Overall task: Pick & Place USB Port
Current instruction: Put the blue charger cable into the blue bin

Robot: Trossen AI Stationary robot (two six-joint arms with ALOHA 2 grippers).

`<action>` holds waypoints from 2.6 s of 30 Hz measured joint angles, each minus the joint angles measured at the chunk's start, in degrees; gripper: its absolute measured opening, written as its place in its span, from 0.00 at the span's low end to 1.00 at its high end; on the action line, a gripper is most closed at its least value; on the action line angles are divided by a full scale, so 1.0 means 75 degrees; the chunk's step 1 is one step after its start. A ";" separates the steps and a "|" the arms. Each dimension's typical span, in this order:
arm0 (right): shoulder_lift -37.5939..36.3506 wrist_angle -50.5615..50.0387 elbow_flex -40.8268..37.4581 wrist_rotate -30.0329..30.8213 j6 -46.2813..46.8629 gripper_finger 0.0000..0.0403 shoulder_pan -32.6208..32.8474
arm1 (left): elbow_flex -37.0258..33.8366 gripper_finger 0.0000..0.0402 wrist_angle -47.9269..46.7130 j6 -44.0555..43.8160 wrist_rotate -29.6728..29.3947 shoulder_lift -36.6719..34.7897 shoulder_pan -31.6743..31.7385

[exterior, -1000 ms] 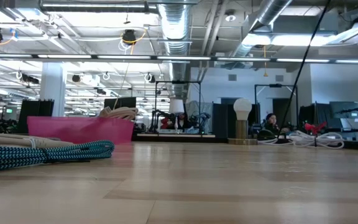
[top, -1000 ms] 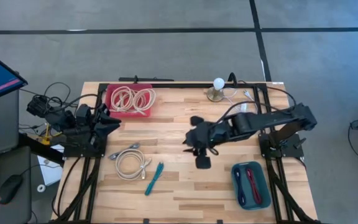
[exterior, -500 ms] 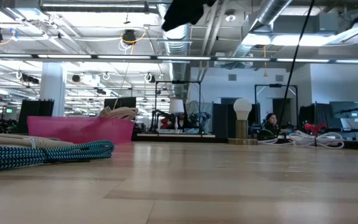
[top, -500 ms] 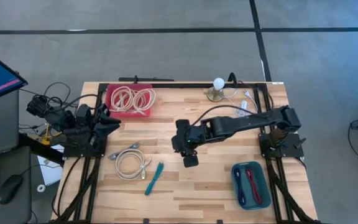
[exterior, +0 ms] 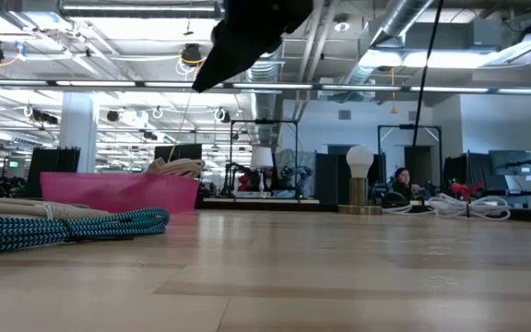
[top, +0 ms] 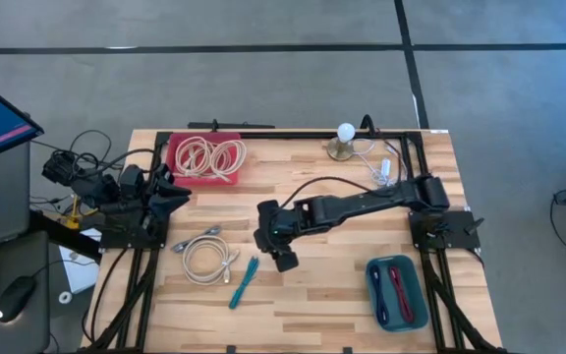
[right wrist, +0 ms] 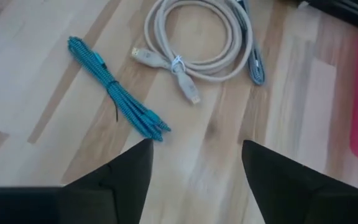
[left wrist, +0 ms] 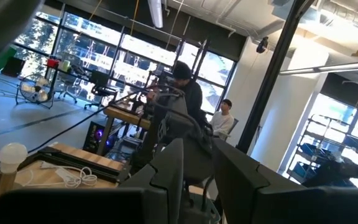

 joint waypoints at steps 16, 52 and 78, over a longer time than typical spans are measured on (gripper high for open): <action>0.1791 -0.0481 0.1490 -0.1379 0.0185 0.57 -0.0022 | 0.0000 0.21 0.0002 0.0000 0.0000 0.0000 0.0000; 0.2661 0.0467 0.1326 -0.1805 0.0433 0.57 -0.0190 | 0.0000 0.21 0.0000 0.0001 -0.0003 0.0000 0.0003; 0.3040 0.0727 0.1340 -0.1761 0.0417 0.03 -0.0143 | 0.0000 0.21 -0.0027 -0.0003 -0.0003 0.0000 0.0000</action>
